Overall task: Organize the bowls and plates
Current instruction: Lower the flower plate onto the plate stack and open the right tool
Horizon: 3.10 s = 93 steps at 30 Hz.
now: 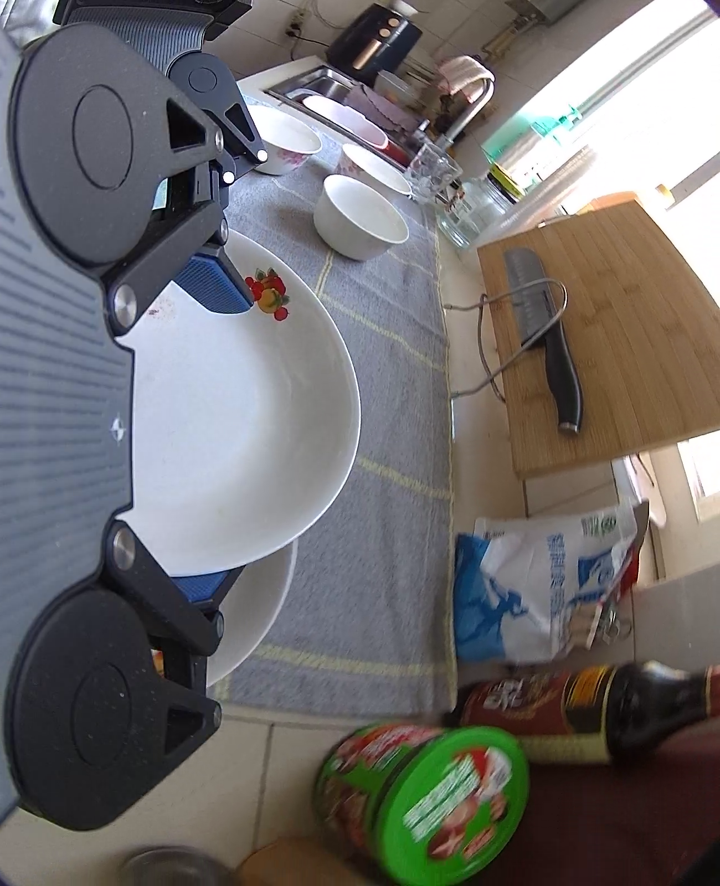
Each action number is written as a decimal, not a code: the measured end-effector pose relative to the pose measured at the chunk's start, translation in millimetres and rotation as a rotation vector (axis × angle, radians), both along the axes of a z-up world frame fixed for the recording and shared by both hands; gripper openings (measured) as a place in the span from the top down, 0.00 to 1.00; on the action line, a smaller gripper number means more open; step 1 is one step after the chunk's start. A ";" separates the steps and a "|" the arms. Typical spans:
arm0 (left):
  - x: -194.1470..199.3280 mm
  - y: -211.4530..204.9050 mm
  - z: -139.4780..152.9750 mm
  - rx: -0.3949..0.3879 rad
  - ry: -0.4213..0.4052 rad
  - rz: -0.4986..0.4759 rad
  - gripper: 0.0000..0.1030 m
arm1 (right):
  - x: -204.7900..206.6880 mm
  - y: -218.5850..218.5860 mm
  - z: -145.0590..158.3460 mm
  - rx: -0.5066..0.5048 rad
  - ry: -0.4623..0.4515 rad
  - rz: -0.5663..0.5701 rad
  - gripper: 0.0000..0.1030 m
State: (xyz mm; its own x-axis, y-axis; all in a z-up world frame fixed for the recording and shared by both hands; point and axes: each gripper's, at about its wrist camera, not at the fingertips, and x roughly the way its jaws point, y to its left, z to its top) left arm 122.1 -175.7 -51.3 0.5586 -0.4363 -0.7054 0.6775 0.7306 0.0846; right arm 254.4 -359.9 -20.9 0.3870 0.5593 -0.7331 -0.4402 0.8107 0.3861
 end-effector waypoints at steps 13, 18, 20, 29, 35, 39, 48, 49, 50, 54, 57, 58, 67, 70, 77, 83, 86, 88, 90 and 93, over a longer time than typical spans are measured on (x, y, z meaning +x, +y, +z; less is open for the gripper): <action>-1.1 -7.1 -0.3 0.002 0.037 -0.108 0.09 | -25.6 -38.2 -14.6 -0.008 0.026 -0.107 0.08; -0.9 -11.1 -4.2 0.009 0.051 -0.124 0.09 | -27.1 -42.8 -22.5 -0.008 0.043 -0.126 0.08; 0.1 -11.8 -4.3 0.008 0.051 -0.126 0.09 | -27.8 -43.6 -24.2 -0.008 0.046 -0.133 0.08; 7.0 -14.5 -5.9 0.017 0.060 -0.134 0.09 | -27.4 -49.0 -29.4 -0.010 0.061 -0.149 0.08; 13.0 -15.6 -9.6 0.030 0.061 -0.137 0.09 | -30.8 -53.5 -30.1 -0.003 0.066 -0.163 0.08; 15.7 -15.7 -11.4 0.038 0.056 -0.137 0.09 | -33.1 -55.8 -28.2 0.003 0.064 -0.172 0.08; 18.6 -14.7 -12.8 0.038 0.036 -0.147 0.08 | -40.4 -56.8 -22.4 -0.010 0.051 -0.185 0.08; 18.6 -14.5 -12.7 0.036 0.036 -0.147 0.08 | -41.1 -56.5 -21.8 -0.012 0.050 -0.187 0.08; 18.6 -14.3 -12.6 0.034 0.037 -0.147 0.08 | -41.7 -56.4 -21.3 -0.013 0.049 -0.190 0.08; 17.8 -13.8 -12.0 0.028 0.036 -0.145 0.08 | -44.1 -53.8 -18.6 -0.026 0.046 -0.199 0.08; 18.0 -13.2 -11.7 0.024 0.037 -0.144 0.08 | -45.9 -52.0 -17.3 -0.051 0.041 -0.200 0.08; 18.2 -12.8 -11.6 0.023 0.038 -0.144 0.08 | -46.4 -51.4 -17.3 -0.058 0.041 -0.204 0.08; 17.5 -9.2 -9.0 0.012 0.032 -0.144 0.08 | -49.6 -46.1 -15.5 -0.118 0.030 -0.211 0.06; 16.9 -7.8 -8.2 0.013 0.025 -0.143 0.08 | -50.8 -45.2 -14.6 -0.139 0.025 -0.219 0.05; 15.2 2.8 -2.4 -0.019 0.015 -0.124 0.07 | -59.0 -41.6 -4.7 -0.147 -0.018 -0.231 0.00; 10.3 19.3 7.4 -0.036 -0.026 -0.064 0.05 | -74.8 -16.1 12.1 -0.242 -0.156 -0.257 0.00; 6.7 30.2 13.4 -0.052 -0.051 -0.020 0.04 | -83.3 -2.5 17.9 -0.263 -0.235 -0.288 0.00; 4.3 37.5 16.4 -0.055 -0.065 0.016 0.04 | -89.3 6.1 21.1 -0.278 -0.287 -0.325 0.00; 2.6 44.3 18.8 -0.056 -0.076 0.054 0.04 | -95.0 15.2 23.0 -0.298 -0.341 -0.360 0.00; -0.2 56.0 21.0 -0.066 -0.080 0.117 0.04 | -99.2 30.1 24.7 -0.343 -0.405 -0.399 0.00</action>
